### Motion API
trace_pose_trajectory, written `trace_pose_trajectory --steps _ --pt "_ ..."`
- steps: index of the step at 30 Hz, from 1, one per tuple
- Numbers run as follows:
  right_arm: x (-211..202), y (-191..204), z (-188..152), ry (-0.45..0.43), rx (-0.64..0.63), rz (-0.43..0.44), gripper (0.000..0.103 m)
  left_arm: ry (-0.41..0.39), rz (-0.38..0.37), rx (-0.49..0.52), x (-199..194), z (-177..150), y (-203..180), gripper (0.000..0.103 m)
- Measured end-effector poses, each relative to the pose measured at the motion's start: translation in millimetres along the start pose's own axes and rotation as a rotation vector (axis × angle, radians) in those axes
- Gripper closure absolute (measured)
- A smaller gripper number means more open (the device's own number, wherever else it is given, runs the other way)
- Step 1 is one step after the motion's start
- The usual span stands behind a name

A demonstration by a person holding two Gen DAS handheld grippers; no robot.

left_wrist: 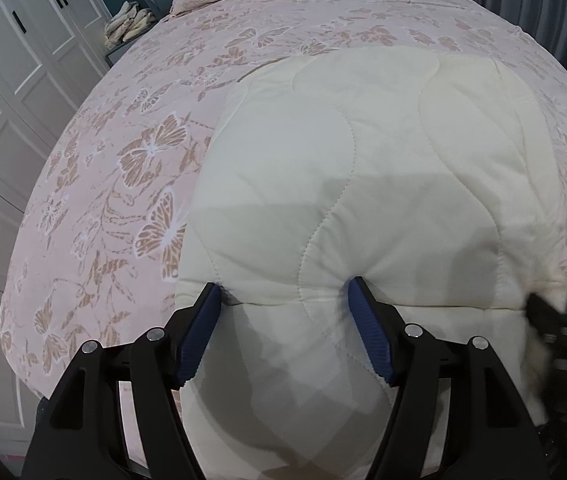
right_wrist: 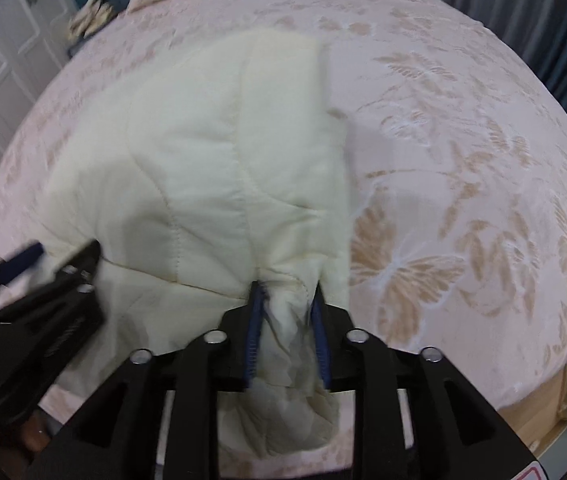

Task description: Fold large clothes

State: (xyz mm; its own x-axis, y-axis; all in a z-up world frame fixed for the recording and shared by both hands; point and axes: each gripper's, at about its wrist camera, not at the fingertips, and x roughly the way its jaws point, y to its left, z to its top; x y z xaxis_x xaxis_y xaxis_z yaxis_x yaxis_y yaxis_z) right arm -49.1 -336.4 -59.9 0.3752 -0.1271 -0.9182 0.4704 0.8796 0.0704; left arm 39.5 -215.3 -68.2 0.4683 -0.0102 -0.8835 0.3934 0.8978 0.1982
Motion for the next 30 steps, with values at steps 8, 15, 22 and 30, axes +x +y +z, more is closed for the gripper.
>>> trace_pose_trajectory --steps 8,15,22,30 --pt "-14.2 -8.2 -7.0 0.024 0.021 -0.030 0.038 0.007 -0.017 -0.011 -0.3 2.2 5.5 0.039" --pt "16.2 -8.4 -15.3 0.080 0.030 -0.018 0.023 -0.004 -0.060 -0.099 -21.2 10.9 46.2 0.027" --pt "31.2 -8.7 -10.1 0.110 0.054 0.013 0.016 0.105 -0.142 -0.229 10.4 12.1 84.1 0.009" --pt "47.1 -15.0 -6.1 0.139 0.094 0.069 0.012 0.116 -0.176 -0.222 29.9 17.3 72.8 0.005"
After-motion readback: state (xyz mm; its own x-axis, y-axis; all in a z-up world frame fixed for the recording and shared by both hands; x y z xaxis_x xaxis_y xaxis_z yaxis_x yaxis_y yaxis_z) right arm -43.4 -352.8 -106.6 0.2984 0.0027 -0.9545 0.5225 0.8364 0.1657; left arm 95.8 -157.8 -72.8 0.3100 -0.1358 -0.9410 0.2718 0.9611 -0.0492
